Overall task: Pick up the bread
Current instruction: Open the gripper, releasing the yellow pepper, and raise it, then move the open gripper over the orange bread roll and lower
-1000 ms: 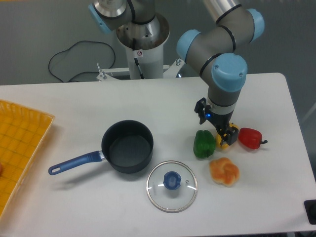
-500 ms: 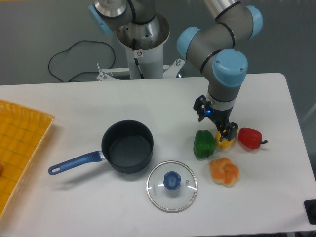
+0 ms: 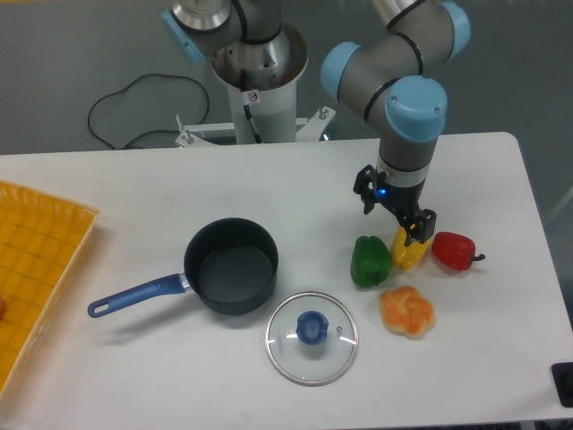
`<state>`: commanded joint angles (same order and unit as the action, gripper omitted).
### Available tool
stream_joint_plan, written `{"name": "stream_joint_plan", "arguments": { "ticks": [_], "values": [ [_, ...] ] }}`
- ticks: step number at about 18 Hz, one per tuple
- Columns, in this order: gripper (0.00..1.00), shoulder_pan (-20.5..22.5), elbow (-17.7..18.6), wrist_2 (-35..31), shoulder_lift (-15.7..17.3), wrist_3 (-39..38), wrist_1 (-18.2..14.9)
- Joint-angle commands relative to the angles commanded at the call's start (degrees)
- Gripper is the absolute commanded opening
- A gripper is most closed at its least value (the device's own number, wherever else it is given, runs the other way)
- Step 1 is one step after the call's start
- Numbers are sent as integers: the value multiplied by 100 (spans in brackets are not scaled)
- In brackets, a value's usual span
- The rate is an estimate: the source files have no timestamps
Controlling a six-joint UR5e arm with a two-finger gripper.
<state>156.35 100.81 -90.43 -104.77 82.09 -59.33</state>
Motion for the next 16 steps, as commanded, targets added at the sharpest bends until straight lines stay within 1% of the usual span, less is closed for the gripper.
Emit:
{"name": "stream_joint_plan", "arguments": {
  "ticks": [1, 2, 3, 5, 6, 7, 8, 12, 16],
  "values": [
    [100, 0, -9, -88, -26, -17, -17],
    [100, -17, -35, -158, -70, -192, -18],
    [100, -26, -113, -176, -149, -550, -9],
    [100, -96, -630, -106, -490, -1446, -44],
    [100, -244, -868, -106, -657, -1868, -53],
    [100, -341, -1070, -115, -807, -2229, -70],
    [100, -377, -1185, -115, -922, -2546, -70],
    [100, -430, -1450, -80, -1212, -3286, -62],
    [100, -413, -1521, 26, -1450, -3401, -9]
  ]
}}
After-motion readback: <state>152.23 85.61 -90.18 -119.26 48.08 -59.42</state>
